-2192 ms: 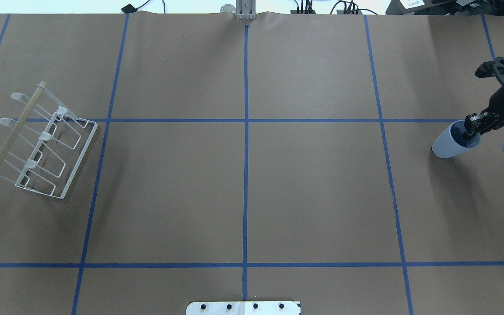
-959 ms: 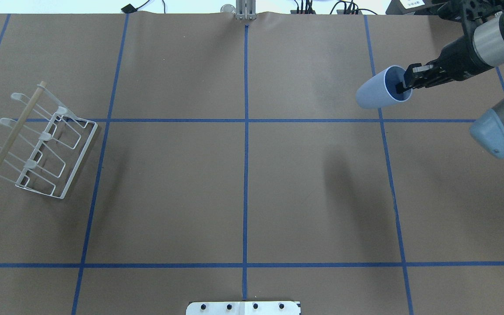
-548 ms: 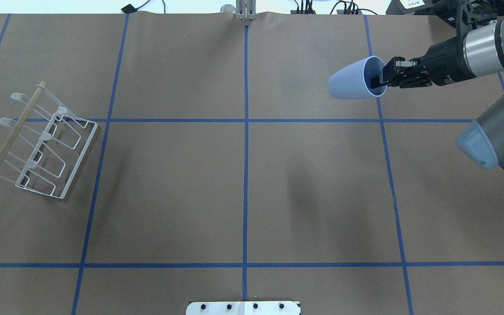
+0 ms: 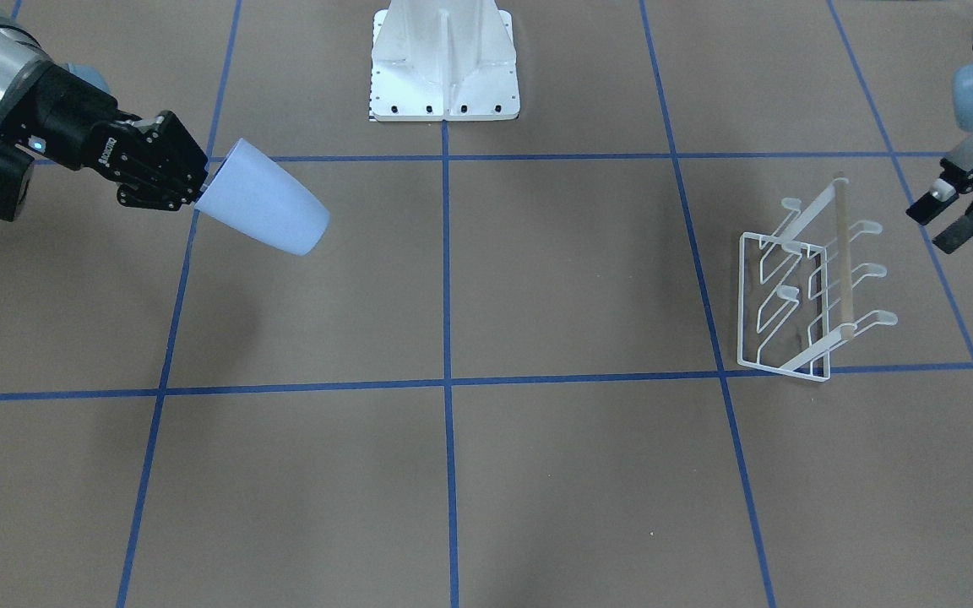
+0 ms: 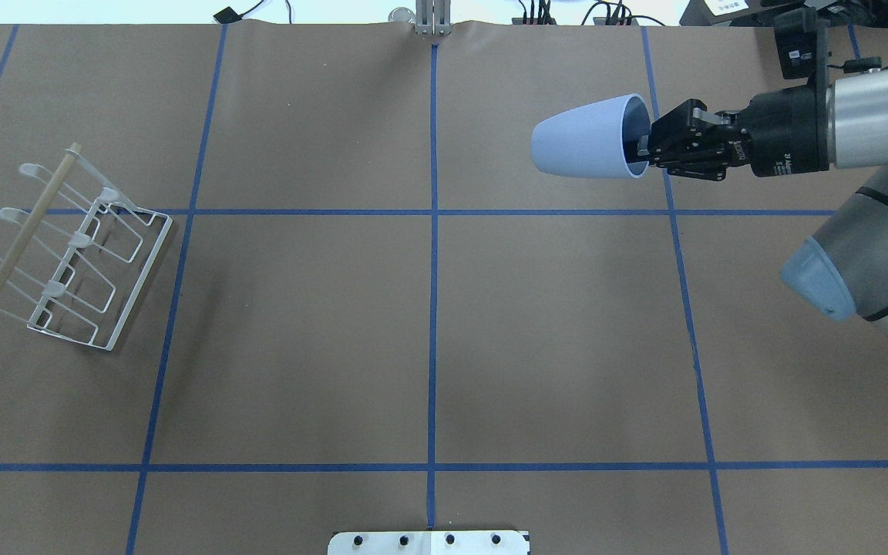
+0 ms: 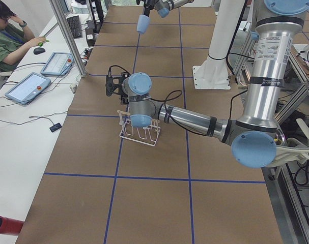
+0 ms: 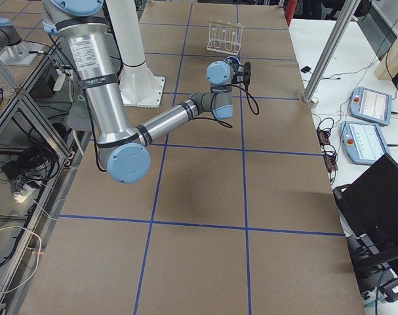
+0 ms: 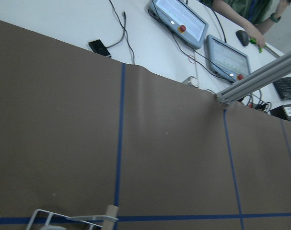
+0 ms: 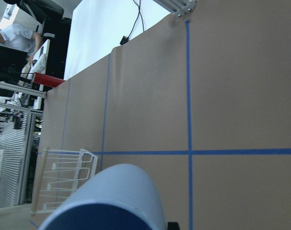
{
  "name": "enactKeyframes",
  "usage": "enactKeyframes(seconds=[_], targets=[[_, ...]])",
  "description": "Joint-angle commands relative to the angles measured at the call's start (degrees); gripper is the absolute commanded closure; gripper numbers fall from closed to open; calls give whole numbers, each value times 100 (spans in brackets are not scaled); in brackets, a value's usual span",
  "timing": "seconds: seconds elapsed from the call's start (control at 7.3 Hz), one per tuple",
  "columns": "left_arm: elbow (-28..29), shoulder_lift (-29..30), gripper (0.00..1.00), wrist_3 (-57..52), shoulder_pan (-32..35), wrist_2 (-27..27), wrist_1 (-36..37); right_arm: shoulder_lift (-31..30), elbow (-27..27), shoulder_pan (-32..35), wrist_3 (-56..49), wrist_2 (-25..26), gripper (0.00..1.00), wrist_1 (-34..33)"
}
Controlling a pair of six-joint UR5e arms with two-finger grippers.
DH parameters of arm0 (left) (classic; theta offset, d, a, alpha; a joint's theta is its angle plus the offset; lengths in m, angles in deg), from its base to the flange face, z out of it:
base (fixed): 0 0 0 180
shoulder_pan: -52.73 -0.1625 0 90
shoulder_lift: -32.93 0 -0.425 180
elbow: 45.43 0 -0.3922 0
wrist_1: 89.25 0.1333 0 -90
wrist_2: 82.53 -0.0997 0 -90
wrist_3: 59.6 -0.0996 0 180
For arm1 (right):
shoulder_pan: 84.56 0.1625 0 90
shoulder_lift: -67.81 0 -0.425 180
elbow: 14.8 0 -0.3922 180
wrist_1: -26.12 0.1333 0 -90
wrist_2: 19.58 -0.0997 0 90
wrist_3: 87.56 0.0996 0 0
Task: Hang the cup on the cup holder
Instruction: 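Grip the cup rim with the right gripper and lift it toward center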
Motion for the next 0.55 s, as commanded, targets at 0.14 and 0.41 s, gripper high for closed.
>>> enactKeyframes(seconds=[0.14,0.41], targets=[[-388,870,2,2737,-1065,-868,-808,155,-170,-368,1108,283,100,1041],[-1011,960,2,3181,-2424,-2631,-791,174,-408,-797,1480,888,100,1472]])
